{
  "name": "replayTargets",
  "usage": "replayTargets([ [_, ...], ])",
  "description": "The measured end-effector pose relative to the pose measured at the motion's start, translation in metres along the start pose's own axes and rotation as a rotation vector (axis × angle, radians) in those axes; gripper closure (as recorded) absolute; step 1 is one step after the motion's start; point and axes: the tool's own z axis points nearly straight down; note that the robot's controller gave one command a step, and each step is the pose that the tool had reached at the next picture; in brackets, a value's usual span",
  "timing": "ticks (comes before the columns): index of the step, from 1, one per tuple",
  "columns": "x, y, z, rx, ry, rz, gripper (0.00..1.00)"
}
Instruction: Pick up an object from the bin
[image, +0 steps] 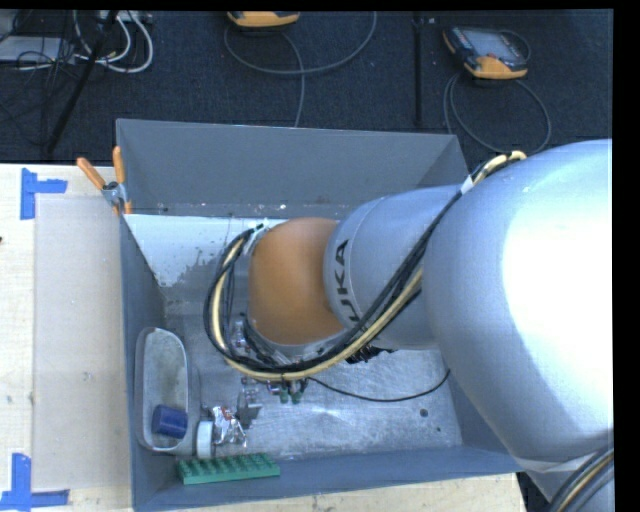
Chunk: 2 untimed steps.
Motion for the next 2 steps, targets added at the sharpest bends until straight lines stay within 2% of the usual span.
replayTargets([
  [1,0.042,0.032,-0.002,0.008,-0.012,-0.228,0.00],
  [2,0.047,0.022,-0.001,-0.010,-0.028,-0.216,0.00],
])
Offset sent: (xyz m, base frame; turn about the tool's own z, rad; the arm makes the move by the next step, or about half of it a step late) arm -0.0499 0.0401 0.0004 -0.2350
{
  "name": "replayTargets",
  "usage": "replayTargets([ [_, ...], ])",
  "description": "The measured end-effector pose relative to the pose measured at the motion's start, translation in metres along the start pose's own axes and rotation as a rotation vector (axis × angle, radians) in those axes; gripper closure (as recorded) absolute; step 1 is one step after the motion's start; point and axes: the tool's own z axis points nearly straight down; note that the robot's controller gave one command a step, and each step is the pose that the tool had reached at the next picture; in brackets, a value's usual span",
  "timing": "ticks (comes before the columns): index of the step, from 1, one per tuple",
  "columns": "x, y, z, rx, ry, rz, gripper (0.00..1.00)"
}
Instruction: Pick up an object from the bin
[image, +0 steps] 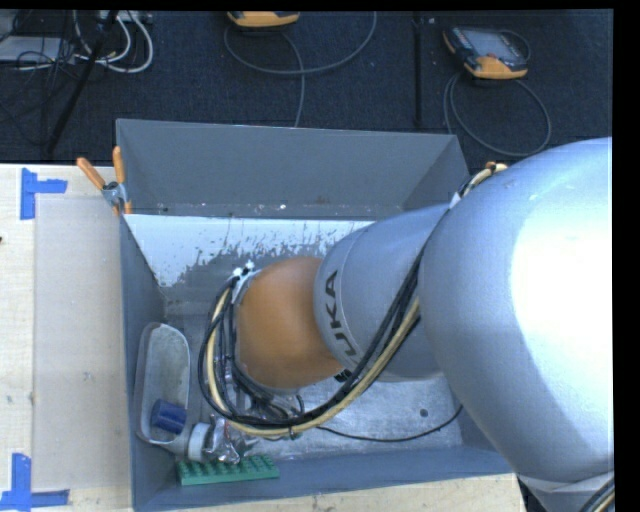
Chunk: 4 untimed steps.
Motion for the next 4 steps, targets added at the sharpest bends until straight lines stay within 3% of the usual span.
replayTargets([
  [1,0.004,-0.001,-0.002,-0.003,-0.009,-0.046,0.00],
  [2,-0.030,-0.023,0.009,-0.001,0.028,0.007,0.00],
  [3,-0.001,-0.005,0.006,0.008,0.007,0.079,0.00],
  [4,0.002,-0.005,-0.001,0.008,0.016,0.180,0.00],
])
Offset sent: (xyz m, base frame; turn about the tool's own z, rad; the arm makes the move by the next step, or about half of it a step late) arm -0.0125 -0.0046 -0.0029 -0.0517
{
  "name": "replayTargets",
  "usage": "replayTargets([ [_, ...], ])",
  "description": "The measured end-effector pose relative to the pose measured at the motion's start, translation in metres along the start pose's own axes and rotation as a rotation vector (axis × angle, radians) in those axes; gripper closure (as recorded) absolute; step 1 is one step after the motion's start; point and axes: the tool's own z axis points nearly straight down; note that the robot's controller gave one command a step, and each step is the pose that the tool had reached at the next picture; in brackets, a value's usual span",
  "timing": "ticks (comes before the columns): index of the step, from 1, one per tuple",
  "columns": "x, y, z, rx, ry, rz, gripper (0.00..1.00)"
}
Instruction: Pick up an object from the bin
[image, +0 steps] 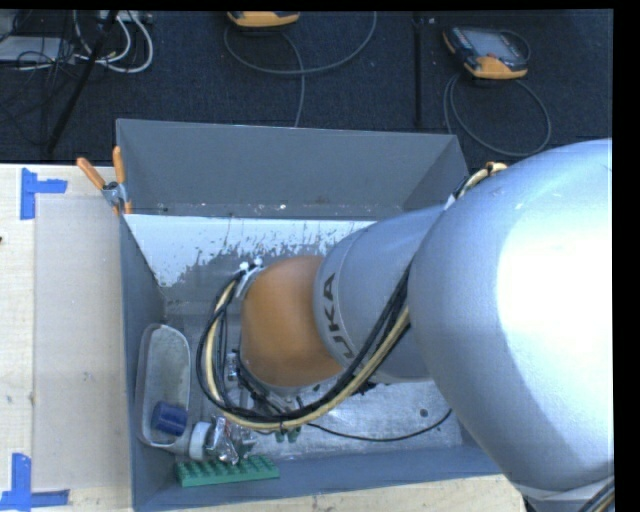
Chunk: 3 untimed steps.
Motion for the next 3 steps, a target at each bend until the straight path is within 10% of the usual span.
replayTargets([
  [1,-0.001,0.014,0.001,0.016,-0.004,-0.066,0.00],
  [2,0.008,-0.087,0.001,-0.005,-0.022,-0.140,0.00],
  [3,0.004,-0.049,0.002,-0.003,-0.024,-0.276,0.00],
])
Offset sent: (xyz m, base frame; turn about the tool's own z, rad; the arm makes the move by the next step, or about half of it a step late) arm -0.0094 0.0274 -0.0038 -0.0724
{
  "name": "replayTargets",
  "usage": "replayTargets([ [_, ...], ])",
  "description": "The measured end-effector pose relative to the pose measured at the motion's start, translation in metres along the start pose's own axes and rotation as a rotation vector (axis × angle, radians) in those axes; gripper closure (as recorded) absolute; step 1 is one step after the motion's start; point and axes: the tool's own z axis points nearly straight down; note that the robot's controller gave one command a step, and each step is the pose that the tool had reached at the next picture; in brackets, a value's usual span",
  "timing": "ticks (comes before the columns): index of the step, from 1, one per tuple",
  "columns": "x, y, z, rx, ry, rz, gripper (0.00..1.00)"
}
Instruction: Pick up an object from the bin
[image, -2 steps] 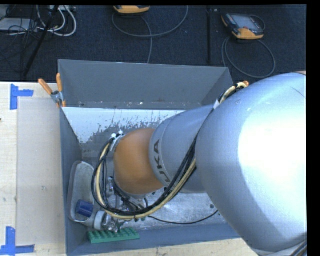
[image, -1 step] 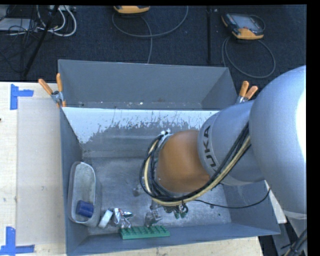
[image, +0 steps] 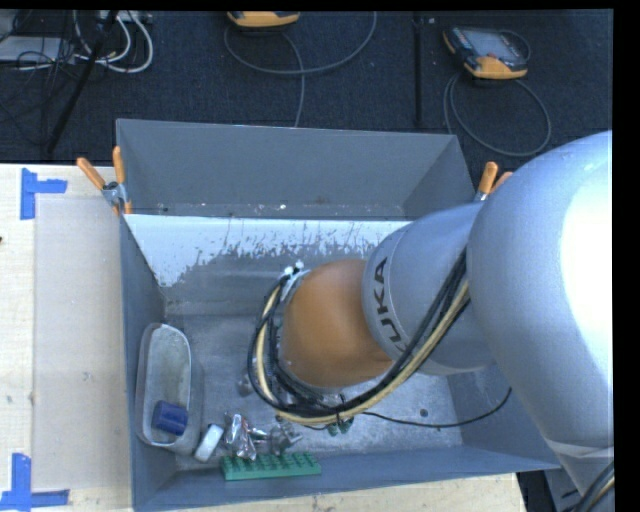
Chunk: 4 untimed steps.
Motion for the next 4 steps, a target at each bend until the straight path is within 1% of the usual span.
replayTargets([
  [1,-0.012,0.037,0.001,0.001,-0.006,-0.160,0.00],
  [2,-0.005,0.040,0.003,-0.005,0.026,-0.157,1.00],
  [3,-0.011,0.023,-0.097,-0.020,0.026,-0.802,1.00],
  [4,-0.022,-0.001,-0.167,-0.020,0.023,-0.929,1.00],
])
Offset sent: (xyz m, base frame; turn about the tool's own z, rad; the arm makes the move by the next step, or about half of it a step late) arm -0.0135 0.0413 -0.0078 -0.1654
